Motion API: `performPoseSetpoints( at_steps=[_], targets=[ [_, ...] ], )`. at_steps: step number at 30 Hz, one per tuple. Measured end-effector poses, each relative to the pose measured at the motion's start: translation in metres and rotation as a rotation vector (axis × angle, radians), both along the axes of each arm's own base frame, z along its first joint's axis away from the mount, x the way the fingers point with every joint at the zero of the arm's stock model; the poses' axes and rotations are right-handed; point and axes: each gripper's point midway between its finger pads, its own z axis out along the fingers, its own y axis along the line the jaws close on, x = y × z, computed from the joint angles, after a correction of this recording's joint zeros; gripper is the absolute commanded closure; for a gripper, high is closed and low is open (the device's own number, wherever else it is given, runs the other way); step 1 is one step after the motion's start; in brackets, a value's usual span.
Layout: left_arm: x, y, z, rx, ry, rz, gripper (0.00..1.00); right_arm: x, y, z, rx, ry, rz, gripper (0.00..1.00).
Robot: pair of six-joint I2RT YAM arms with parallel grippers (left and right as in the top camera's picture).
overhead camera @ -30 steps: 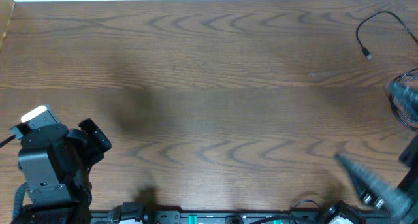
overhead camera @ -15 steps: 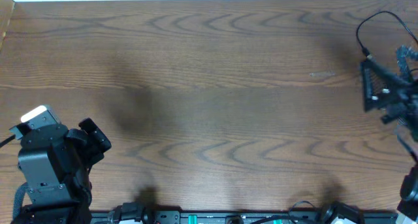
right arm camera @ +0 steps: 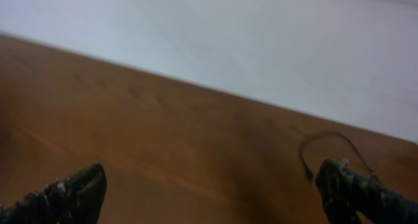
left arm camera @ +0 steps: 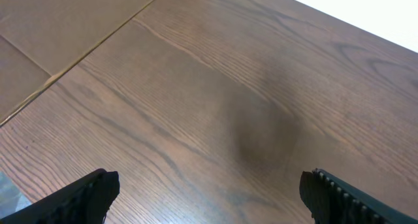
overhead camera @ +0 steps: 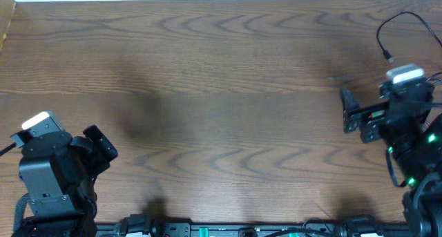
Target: Untangle cables
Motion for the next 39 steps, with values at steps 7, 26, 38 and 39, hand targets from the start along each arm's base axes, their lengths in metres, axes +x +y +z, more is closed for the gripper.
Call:
performPoseSetpoints(
  at_steps=[7,26,38,39],
  targets=[
    [0.000,0.000,0.000,0.000,0.000,-0.001,0.06,-0.049,-0.022,-0.001,-0.114,-0.018,-0.123,0.01],
    [0.000,0.000,0.000,0.000,0.000,-0.001,0.05,-0.025,-0.005,0.019,0.164,-0.362,-0.112,0.01],
    [0.000,0.000,0.000,0.000,0.000,0.000,0.05,0.041,-0.001,-0.113,0.073,-0.268,-0.156,0.01],
    [0.000,0.000,0.000,0.000,0.000,0.000,0.05,0.044,0.001,-0.120,0.065,-0.248,-0.149,0.01]
  ],
)
